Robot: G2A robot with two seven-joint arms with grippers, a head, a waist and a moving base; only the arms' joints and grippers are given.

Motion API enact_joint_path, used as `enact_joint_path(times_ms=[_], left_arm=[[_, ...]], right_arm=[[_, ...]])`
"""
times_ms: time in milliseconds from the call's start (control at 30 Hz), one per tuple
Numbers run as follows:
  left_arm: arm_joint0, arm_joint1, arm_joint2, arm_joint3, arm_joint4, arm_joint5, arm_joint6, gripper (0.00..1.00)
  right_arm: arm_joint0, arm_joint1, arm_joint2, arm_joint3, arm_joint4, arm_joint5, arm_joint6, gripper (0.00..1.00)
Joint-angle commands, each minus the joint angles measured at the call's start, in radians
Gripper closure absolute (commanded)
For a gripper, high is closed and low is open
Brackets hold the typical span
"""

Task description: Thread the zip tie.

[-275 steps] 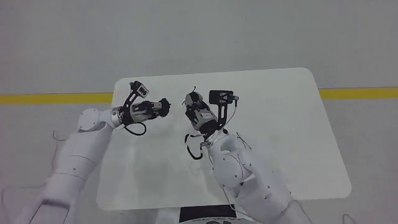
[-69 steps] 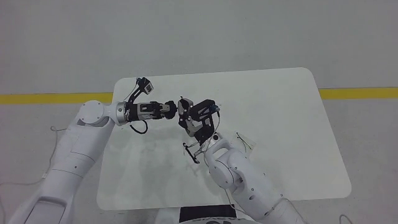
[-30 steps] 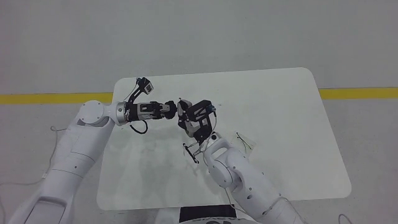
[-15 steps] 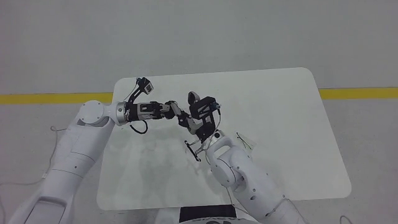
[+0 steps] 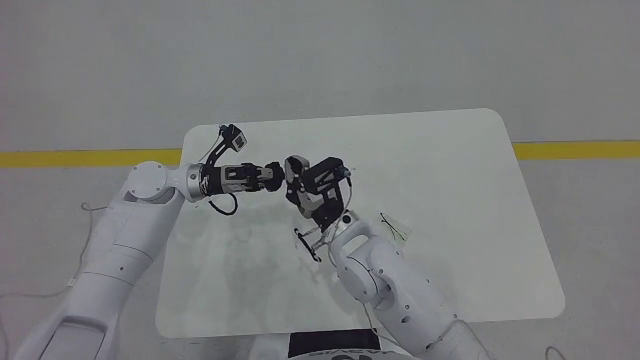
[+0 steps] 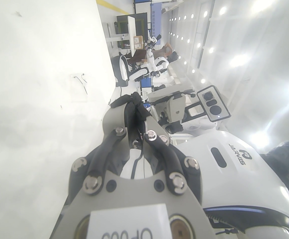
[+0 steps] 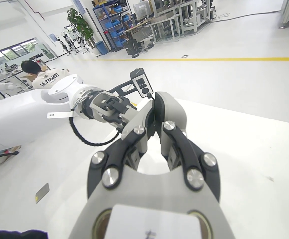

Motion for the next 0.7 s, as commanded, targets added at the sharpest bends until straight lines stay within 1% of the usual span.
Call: enact_joint_path(times_ms=[0, 200, 467, 667], left_arm=[[0.000, 0.000, 0.000, 0.000, 0.000, 0.000, 0.000, 1.00], [0.000, 0.000, 0.000, 0.000, 0.000, 0.000, 0.000, 1.00], [0.000, 0.000, 0.000, 0.000, 0.000, 0.000, 0.000, 1.00], [0.000, 0.000, 0.000, 0.000, 0.000, 0.000, 0.000, 1.00]], right_arm=[[-0.001, 0.000, -0.002, 0.004, 0.000, -0.002, 0.000, 1.00], [0.001, -0.003, -0.009, 0.019, -0.007, -0.001, -0.004, 1.00], [0.003, -0.008, -0.021, 0.037, -0.025, 0.029, -0.016, 1.00], [0.000, -0.009, -0.022, 0.039, -0.031, 0.033, -0.017, 1.00]])
